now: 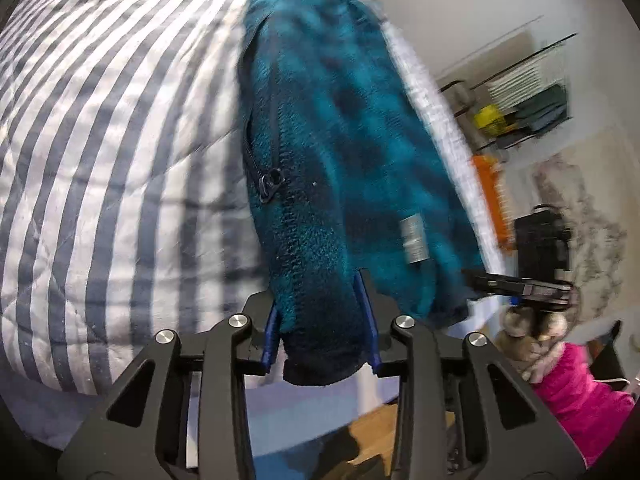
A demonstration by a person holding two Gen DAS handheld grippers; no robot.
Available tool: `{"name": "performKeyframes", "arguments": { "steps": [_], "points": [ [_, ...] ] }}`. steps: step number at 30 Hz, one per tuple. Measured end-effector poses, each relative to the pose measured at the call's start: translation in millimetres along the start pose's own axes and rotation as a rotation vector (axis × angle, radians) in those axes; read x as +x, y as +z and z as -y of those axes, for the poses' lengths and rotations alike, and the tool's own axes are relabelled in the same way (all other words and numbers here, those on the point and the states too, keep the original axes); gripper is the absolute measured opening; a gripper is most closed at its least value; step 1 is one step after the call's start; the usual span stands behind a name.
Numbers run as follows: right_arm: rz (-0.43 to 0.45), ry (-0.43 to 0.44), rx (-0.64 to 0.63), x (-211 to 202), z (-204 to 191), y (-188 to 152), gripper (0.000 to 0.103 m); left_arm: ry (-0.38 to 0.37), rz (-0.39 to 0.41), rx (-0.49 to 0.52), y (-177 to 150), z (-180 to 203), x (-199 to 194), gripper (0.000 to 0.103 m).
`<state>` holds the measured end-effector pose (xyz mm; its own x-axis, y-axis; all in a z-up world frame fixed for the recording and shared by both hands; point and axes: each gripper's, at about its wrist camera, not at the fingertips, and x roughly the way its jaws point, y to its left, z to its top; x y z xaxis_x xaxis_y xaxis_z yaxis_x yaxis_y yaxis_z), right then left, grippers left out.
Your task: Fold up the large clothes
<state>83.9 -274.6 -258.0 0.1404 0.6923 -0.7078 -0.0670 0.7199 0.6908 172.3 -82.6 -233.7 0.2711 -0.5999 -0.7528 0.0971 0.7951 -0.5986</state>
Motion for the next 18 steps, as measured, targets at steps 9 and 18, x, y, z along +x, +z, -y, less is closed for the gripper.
{"name": "performKeyframes", "arguments": {
  "steps": [9, 18],
  "points": [
    [0.035, 0.215, 0.129, -16, 10, 7, 0.017, -0.089, 0.048, -0.054, 6, 6, -26, 0.018],
    [0.156, 0.355, 0.282, -48, 11, 24, 0.014, -0.188, 0.071, -0.083, 54, 38, -38, 0.017]
  ]
}}
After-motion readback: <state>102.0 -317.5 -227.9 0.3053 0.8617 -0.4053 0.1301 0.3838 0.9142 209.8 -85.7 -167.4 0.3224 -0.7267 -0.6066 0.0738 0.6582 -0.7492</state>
